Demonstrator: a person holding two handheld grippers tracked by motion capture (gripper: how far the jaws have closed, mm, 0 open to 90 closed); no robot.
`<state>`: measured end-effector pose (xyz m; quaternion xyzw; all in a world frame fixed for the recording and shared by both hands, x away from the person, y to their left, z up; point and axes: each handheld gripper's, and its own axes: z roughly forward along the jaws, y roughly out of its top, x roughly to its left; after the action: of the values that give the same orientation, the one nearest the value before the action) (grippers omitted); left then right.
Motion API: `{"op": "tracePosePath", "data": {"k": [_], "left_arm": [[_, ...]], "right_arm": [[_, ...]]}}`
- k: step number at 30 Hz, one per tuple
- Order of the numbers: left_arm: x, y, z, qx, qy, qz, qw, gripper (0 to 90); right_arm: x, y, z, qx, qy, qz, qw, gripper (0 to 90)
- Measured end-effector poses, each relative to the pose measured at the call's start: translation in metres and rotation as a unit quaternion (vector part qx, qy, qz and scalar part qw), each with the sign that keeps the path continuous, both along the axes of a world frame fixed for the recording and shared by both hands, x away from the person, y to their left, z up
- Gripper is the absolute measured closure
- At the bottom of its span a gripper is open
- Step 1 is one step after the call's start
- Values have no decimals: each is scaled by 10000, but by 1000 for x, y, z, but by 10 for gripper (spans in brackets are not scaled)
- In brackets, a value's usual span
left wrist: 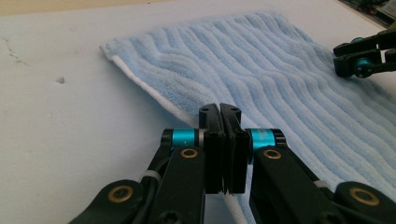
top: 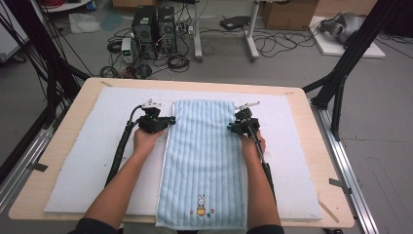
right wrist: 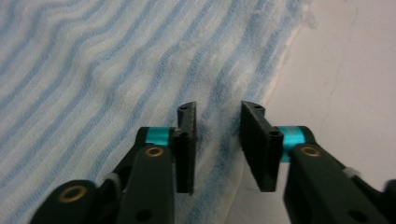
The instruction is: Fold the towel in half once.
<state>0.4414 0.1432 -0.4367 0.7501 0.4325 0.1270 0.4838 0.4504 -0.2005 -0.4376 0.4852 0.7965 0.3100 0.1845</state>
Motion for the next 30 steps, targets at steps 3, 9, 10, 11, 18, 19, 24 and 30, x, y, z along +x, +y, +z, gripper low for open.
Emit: {"op": "tracePosePath", "data": {"k": [3,9,10,11,18,19,24,30], "left_arm": [[0,2,2,-32,-12,-8,10000,879],[-4,7,13,-299,-154,-106,9994,878],[-5,9,15,-341,-144,-144,9992,878],[-5,10,16,-372,-133,-149,9991,878],[-13,12,29,-567,-201,-230,9979,878],[-15,12,31,-580,-226,-253,9977,878],[-27,16,34,-688,-294,-301,9967,878],[-38,20,40,-724,-310,-358,9962,877]], "right_arm": [[-1,2,1,-27,3,134,9999,830],[-9,-3,4,324,-166,103,9993,850],[-11,-4,6,346,-198,99,9992,850],[-12,-5,8,407,-215,103,9989,850],[-24,-11,27,619,-416,146,9971,850],[-27,-12,29,650,-426,154,9969,850],[-38,-18,39,909,-573,187,9940,850],[-53,-18,50,956,-704,337,9924,850]]}}
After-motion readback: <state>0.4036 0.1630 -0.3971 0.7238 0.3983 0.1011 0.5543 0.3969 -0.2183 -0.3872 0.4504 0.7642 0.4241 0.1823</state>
